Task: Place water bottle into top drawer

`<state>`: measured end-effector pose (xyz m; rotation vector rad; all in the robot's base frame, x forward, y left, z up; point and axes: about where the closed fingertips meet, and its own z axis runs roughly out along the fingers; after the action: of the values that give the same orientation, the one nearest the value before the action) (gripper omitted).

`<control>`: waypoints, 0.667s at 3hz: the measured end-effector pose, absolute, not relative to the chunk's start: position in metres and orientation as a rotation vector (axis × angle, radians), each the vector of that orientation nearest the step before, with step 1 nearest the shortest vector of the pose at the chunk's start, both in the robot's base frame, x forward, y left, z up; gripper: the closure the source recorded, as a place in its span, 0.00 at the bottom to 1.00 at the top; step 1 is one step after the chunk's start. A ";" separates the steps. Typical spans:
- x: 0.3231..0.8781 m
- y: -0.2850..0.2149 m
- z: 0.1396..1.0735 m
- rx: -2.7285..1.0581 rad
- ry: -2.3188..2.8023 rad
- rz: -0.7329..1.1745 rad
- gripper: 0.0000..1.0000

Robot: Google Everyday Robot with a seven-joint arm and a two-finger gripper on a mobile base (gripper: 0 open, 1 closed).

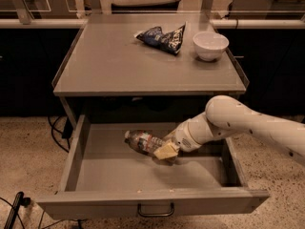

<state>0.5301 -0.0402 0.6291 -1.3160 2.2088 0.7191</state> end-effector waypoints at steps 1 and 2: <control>0.530 -0.040 0.629 -1.316 2.209 0.719 0.26; 0.530 -0.040 0.629 -1.316 2.209 0.719 0.00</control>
Offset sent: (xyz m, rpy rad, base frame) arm 0.0000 0.0000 0.0000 0.0000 0.0000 0.0000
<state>0.5301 -0.0402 0.6291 -1.3162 2.2088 0.7192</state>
